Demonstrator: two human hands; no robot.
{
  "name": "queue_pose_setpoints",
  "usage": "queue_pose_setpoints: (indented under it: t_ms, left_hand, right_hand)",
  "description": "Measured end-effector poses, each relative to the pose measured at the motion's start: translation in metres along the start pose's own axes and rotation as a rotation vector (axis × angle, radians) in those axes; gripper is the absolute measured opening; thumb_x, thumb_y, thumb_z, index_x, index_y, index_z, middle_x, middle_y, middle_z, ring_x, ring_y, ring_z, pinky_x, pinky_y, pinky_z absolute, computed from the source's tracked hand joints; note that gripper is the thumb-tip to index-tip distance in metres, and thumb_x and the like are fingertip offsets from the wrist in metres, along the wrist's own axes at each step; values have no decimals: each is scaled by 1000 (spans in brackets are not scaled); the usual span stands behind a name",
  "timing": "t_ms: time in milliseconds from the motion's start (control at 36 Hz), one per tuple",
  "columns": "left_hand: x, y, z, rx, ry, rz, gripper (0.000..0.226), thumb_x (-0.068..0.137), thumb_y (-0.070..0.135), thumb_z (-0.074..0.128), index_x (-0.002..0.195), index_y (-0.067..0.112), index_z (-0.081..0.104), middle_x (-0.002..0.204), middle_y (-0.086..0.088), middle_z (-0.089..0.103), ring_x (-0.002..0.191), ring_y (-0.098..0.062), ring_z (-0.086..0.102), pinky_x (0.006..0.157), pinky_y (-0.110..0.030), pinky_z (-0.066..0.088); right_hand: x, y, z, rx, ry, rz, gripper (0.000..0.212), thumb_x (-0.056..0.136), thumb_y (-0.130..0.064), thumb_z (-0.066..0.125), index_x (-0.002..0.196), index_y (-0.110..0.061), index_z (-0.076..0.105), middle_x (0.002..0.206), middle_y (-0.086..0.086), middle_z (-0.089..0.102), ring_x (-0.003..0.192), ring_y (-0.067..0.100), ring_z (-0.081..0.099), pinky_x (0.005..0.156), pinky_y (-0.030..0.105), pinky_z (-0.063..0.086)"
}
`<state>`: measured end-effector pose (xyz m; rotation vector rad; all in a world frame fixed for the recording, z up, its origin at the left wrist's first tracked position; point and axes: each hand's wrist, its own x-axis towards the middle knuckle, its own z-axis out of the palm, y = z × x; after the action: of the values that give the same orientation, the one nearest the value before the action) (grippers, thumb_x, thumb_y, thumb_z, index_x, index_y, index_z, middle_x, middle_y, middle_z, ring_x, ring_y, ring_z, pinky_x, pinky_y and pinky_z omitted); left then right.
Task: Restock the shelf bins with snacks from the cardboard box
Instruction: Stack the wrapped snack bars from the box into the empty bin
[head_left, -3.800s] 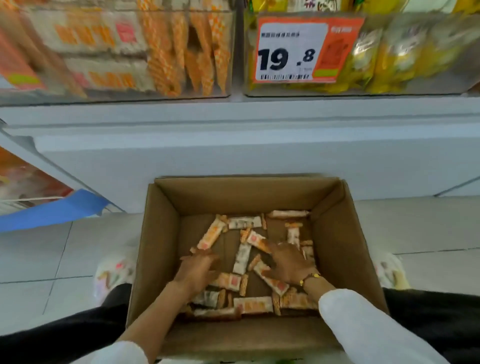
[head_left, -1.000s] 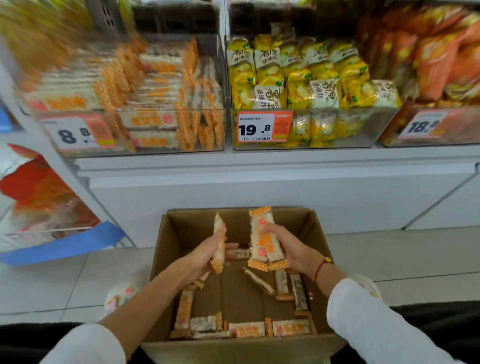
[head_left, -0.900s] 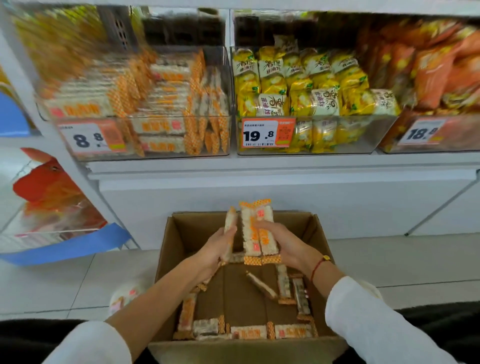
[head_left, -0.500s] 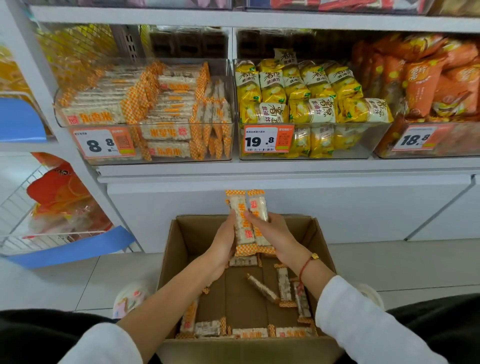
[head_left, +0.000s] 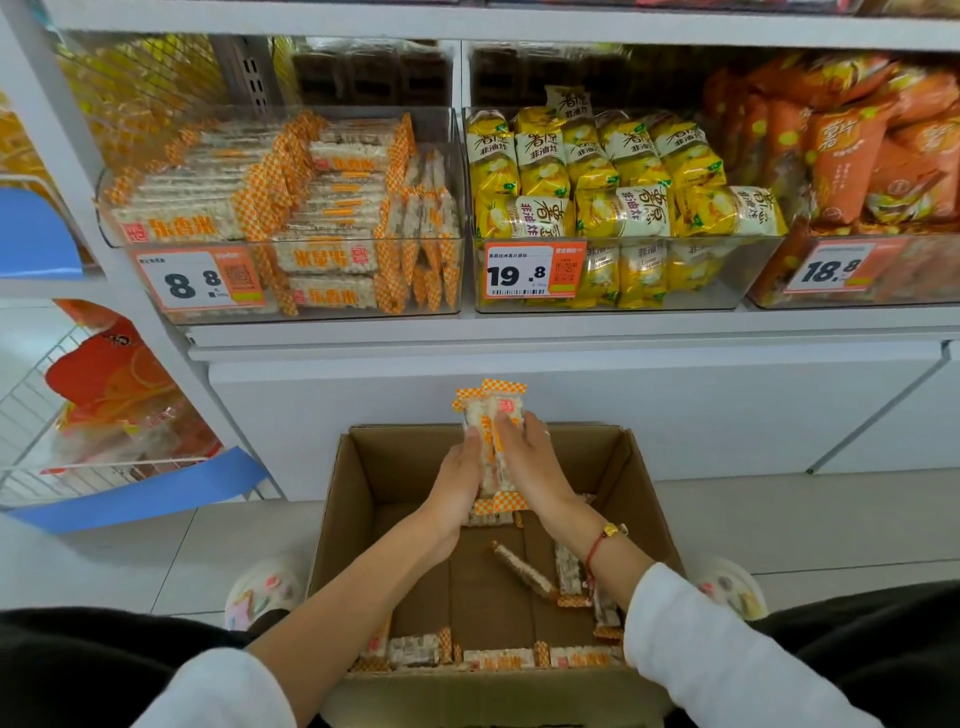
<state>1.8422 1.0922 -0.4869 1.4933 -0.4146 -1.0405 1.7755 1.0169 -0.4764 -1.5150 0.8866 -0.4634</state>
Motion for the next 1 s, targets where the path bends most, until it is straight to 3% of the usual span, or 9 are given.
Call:
queue_pose_setpoints:
  t_ms: [111, 194, 250, 444, 583, 639, 722, 833, 1000]
  left_hand:
    - [1, 3, 2, -188, -54, -69, 48, 104, 42, 23, 128, 18, 57, 105, 0, 71, 102, -15, 65, 87, -31, 49]
    - [-2, 9, 4, -270, -129, -64, 52, 102, 50, 22, 125, 19, 57, 106, 0, 69, 103, -13, 63, 85, -28, 50]
    - [-1, 8, 6, -266, -175, -87, 44, 101, 51, 28, 119, 21, 56, 97, 4, 65, 99, -11, 61, 85, -26, 48]
    - [16, -21, -18, -234, 19, -170, 40, 99, 46, 39, 113, 16, 61, 103, -8, 71, 95, -22, 68, 91, -37, 53]
    - [37, -52, -39, -283, 121, -252, 40, 96, 42, 48, 121, 12, 57, 101, -9, 68, 95, -24, 65, 95, -41, 48]
    - [44, -63, -45, -323, 130, -284, 43, 98, 40, 46, 129, 11, 52, 95, -6, 65, 88, -21, 62, 86, -39, 51]
    - [54, -78, -50, -319, 134, -296, 43, 99, 39, 41, 132, 12, 49, 88, -5, 60, 79, -18, 60, 72, -33, 50]
    - [58, -93, -51, -289, 157, -298, 34, 99, 34, 39, 123, 14, 53, 88, -5, 59, 79, -17, 59, 70, -31, 49]
    - [52, -94, -49, -240, 191, -356, 25, 99, 30, 39, 114, 18, 55, 92, -6, 61, 81, -17, 59, 72, -31, 49]
  right_hand:
    - [4, -1, 3, 214, 36, 142, 12, 99, -15, 39, 99, -23, 47, 127, 13, 44, 104, 22, 55, 90, 39, 50]
    - [6, 2, 5, 245, -47, 140, 24, 98, -11, 42, 120, -14, 50, 125, 10, 45, 99, 15, 58, 80, 27, 52]
    - [9, 5, 8, 181, -118, 103, 32, 95, -12, 44, 125, -15, 54, 137, 11, 42, 112, 19, 57, 92, 33, 51]
    - [24, 29, -5, 226, -194, 170, 33, 101, -22, 38, 123, -14, 62, 120, 0, 60, 110, 14, 55, 87, 26, 45]
    - [56, 106, -20, -452, -252, 222, 28, 101, -25, 44, 124, -16, 58, 113, 2, 60, 115, 24, 56, 84, 26, 43]
    - [61, 141, -23, -750, -399, 284, 34, 97, -35, 48, 123, -14, 58, 111, 5, 60, 110, 28, 58, 74, 26, 44]
    - [64, 192, -22, -1023, -491, 275, 47, 92, -58, 44, 110, -18, 62, 115, 8, 65, 105, 29, 60, 87, 35, 50]
    - [56, 218, -18, -1225, -488, 231, 25, 93, -15, 53, 117, -10, 61, 126, 15, 57, 117, 33, 54, 94, 39, 48]
    - [56, 195, -8, -694, -329, 354, 30, 98, -19, 51, 126, -9, 56, 109, 14, 67, 93, 26, 63, 61, 22, 41]
